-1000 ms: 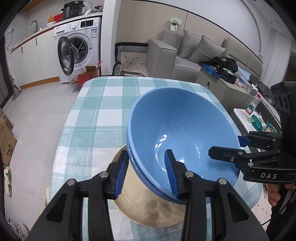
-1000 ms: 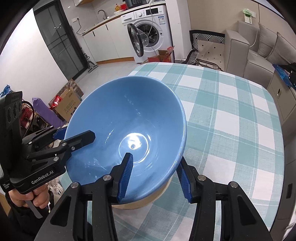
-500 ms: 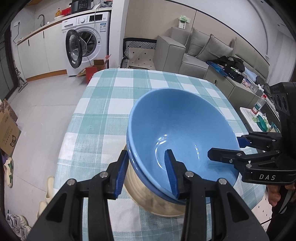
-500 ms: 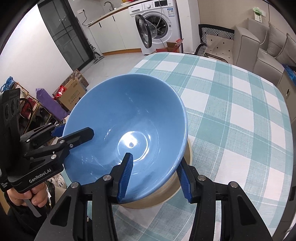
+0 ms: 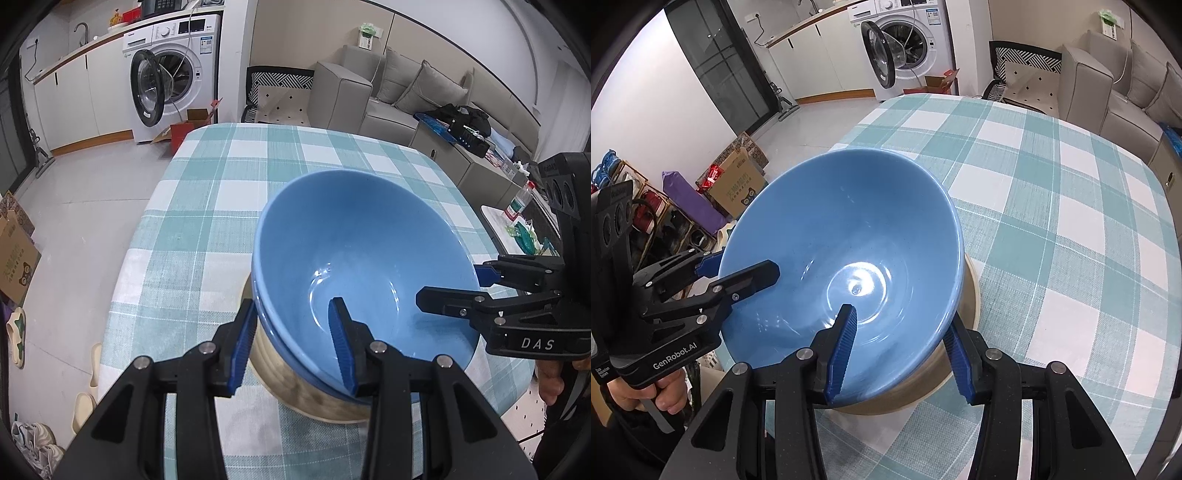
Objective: Organize plates and bowls
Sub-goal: 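Lift the nested bowls with both tools and carry them over the cream plates, then lower the nested bowls onto the cream plate stack with both tools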
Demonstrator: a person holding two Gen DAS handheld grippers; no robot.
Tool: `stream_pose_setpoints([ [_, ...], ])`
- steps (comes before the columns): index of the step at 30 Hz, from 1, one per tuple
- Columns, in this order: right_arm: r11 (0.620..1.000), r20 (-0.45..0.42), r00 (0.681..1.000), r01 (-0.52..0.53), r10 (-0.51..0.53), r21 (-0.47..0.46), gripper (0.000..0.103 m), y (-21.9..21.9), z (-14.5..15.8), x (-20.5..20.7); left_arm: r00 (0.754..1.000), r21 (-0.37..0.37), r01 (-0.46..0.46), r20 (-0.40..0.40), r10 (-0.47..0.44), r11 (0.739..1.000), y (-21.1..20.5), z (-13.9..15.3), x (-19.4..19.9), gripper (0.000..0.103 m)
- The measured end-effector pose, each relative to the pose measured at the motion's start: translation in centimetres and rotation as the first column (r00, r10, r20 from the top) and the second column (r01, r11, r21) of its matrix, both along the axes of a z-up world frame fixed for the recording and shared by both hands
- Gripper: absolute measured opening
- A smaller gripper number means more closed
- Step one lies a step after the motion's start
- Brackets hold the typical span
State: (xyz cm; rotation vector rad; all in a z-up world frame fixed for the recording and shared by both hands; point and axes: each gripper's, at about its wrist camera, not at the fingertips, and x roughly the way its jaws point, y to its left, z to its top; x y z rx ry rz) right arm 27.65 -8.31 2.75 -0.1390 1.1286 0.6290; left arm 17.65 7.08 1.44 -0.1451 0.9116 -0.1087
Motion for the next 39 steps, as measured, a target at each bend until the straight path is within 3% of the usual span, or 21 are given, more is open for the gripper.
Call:
stream_pose_setpoints([
  [39,1.000,-0.024,1.000,0.006,-0.006,0.006,0.049,-0.4,-0.1,-0.3,1.000,-0.003,0.014,-0.010,-0.014,1.000,0.0,0.1,-0.9,0.040],
])
